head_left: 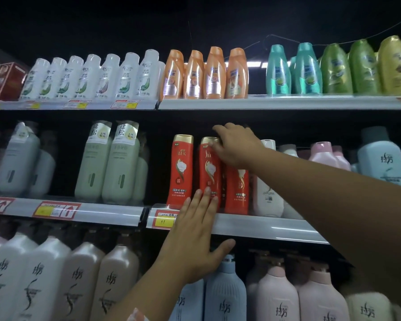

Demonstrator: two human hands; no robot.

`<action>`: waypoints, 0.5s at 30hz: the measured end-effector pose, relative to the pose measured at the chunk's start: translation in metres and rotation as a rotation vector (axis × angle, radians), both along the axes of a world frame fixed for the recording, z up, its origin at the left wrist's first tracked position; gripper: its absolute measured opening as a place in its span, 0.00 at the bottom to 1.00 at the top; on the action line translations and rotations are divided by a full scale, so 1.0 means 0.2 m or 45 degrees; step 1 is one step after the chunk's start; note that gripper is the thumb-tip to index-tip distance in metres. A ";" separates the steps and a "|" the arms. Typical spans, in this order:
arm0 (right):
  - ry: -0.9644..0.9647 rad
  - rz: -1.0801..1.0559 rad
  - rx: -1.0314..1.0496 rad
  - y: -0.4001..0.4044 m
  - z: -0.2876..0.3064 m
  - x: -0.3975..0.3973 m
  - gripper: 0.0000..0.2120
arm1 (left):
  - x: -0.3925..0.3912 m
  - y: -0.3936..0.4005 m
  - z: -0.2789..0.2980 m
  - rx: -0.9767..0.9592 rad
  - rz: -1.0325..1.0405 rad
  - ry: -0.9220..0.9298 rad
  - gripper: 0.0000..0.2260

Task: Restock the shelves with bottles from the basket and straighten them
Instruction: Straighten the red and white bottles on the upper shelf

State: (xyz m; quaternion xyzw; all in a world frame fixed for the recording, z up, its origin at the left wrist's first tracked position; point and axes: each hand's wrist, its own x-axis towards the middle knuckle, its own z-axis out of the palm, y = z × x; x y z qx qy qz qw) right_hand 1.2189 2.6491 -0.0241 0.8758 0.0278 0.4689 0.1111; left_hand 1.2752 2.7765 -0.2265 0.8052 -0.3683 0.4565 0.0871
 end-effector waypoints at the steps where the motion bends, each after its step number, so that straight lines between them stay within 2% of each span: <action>1: -0.001 0.006 -0.015 -0.02 0.01 -0.04 0.26 | 0.00 0.00 0.00 0.000 0.008 -0.010 0.41; 6: 0.036 -0.060 -0.001 -0.15 0.00 -0.19 0.22 | -0.05 -0.05 0.05 0.099 -0.029 -0.079 0.40; 9: 0.043 -0.039 -0.001 -0.20 -0.02 -0.20 0.24 | -0.07 -0.13 0.10 0.169 -0.110 -0.136 0.40; 15: 0.049 -0.011 0.023 -0.25 -0.02 -0.17 0.27 | -0.03 -0.16 0.10 0.153 -0.153 -0.240 0.42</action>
